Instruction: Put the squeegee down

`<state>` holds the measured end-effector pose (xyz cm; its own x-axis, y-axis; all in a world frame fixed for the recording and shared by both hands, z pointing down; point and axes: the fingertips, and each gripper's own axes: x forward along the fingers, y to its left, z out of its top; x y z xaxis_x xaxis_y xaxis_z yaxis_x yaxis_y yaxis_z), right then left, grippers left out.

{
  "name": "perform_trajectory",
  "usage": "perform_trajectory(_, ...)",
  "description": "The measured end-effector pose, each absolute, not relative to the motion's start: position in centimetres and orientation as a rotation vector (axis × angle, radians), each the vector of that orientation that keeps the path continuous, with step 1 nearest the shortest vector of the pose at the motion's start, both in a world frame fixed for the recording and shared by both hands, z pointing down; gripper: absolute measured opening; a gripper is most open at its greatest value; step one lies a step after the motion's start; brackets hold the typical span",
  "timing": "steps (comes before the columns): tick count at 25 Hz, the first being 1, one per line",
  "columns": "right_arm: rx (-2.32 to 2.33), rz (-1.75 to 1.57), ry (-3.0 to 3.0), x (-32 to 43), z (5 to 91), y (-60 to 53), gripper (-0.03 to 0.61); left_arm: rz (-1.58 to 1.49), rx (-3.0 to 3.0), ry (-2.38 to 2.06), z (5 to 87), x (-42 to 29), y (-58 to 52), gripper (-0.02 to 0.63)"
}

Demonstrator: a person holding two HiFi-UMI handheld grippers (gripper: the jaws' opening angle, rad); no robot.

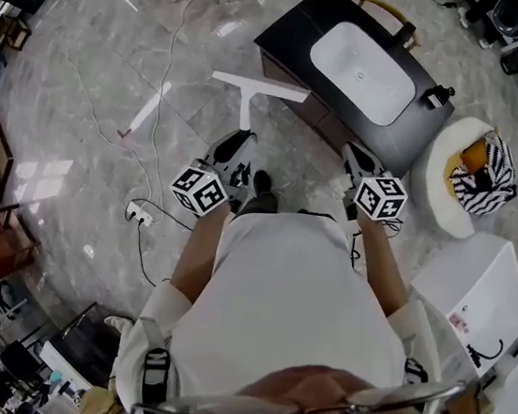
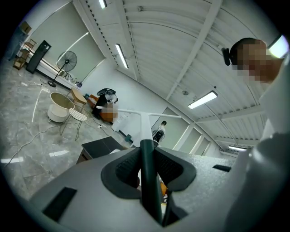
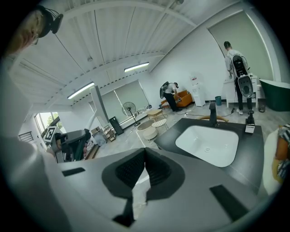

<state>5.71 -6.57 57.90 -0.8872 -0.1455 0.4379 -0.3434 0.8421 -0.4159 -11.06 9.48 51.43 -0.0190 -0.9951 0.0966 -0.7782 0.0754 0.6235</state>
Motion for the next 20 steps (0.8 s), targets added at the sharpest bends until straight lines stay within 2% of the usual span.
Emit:
perform_trajectory(9,0.524,0.679,-2.627,2.3,57.2,-8.3,0.002,-0.506,1.834,-1.751,52.1,-16.8,7.1,0.095)
perform_trajectory(20,0.625,0.710,-2.600,1.2,57.8,-9.8,0.002,-0.494,1.849,-1.677,52.7,-19.9,4.2,0.095)
